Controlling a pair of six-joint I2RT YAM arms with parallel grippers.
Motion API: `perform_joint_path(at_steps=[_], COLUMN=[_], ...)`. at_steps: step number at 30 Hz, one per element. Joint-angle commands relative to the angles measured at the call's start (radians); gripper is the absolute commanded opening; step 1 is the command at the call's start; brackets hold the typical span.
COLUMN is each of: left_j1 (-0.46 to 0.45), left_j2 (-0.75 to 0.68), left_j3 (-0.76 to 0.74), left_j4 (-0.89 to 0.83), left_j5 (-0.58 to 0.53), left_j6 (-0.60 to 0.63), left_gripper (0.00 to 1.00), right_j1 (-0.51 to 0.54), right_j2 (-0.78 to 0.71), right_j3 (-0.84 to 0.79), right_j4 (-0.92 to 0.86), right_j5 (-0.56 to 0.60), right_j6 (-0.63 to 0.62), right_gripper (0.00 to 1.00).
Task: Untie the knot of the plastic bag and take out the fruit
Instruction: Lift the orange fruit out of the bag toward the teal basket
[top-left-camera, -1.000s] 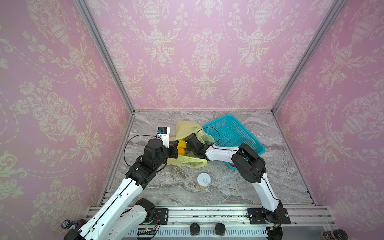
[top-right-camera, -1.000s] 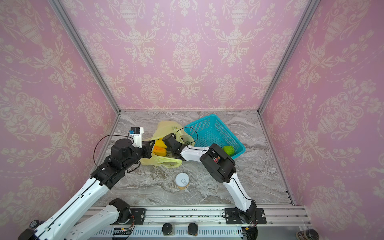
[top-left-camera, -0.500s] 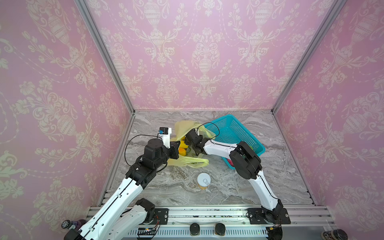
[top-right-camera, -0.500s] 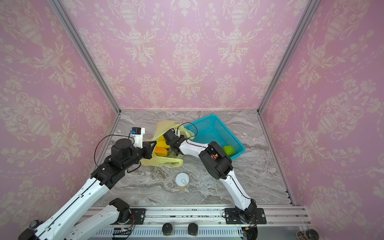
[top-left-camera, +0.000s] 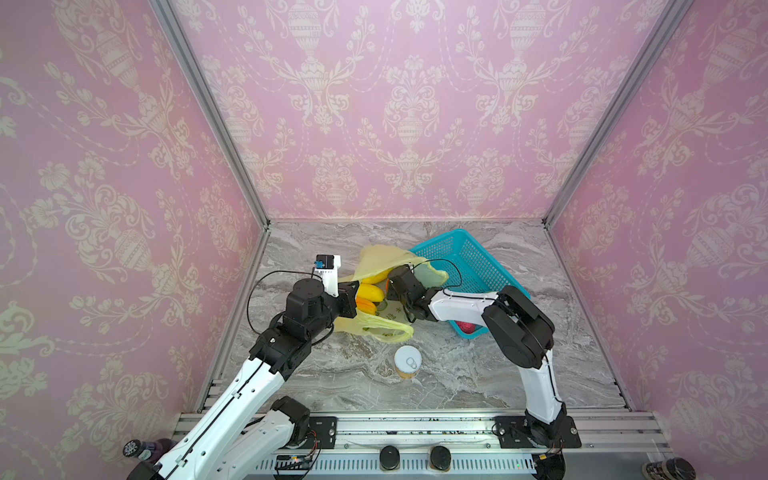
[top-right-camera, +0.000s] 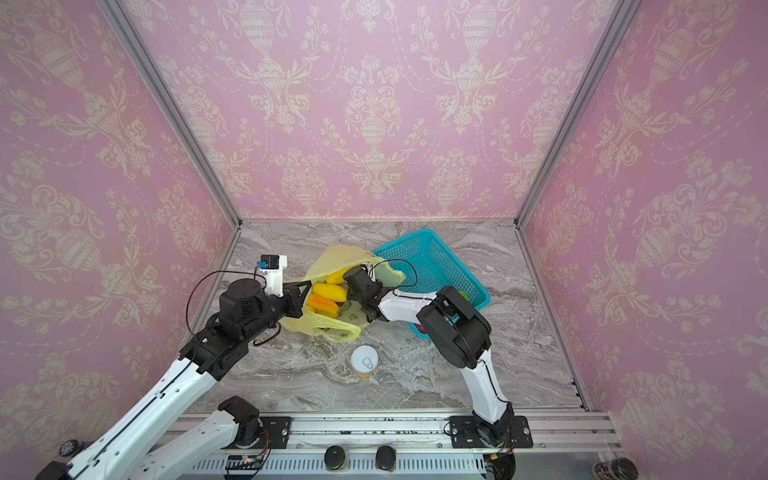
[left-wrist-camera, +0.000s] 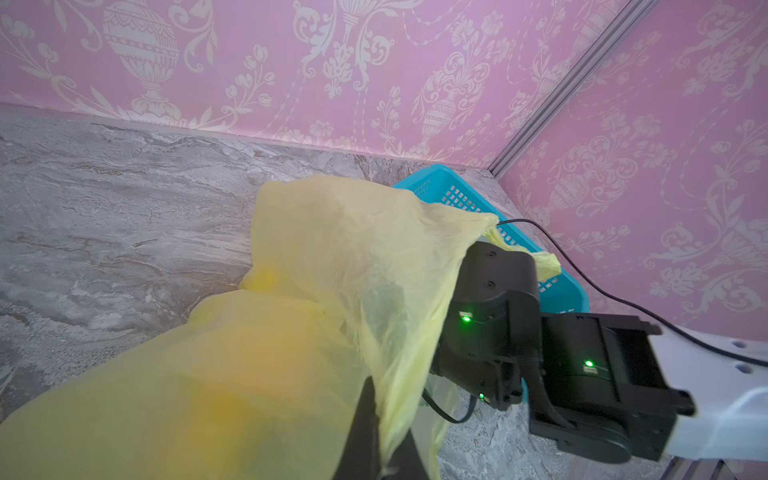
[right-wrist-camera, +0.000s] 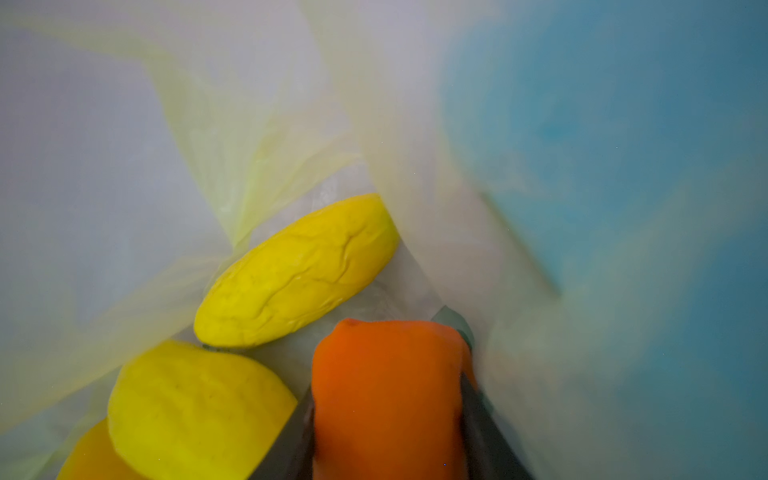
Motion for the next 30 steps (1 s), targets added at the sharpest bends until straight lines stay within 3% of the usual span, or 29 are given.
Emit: perform_joint_path(at_steps=[1, 5, 12, 18, 23, 30], left_j1=[0.007, 0.007, 0.007, 0.008, 0.008, 0.008], left_j2=[0.011, 0.011, 0.026, 0.059, 0.081, 0.098], left_j3=[-0.046, -0.047, -0.033, -0.030, -0.030, 0.012], left_j4=[0.004, -0.002, -0.012, -0.009, -0.018, -0.065], left_j5=[-0.062, -0.099, -0.128, -0.161, -0.173, -0.239], left_j6=[-0.020, -0.017, -0.016, -0.014, -0.006, 0.025], left_gripper=[0.00, 0.00, 0.00, 0.00, 0.00, 0.00], right_j1=[0.001, 0.023, 0.070, 0.172, 0.199, 0.197], right_j2=[-0.141, -0.241, -0.385, -0.525, -0.752, -1.159], right_j3=[-0.148, -0.218, -0.320, -0.386, -0.495, -0.653], right_j4=[0.175, 0.179, 0.220, 0.243, 0.218, 0.079], right_j5=[-0.050, -0.087, -0.158, -0.194, -0.188, -0.092], right_j6=[-0.048, -0.088, -0.180, -0.323, -0.390, -0.445], right_gripper=[0.22, 0.17, 0.17, 0.17, 0.18, 0.18])
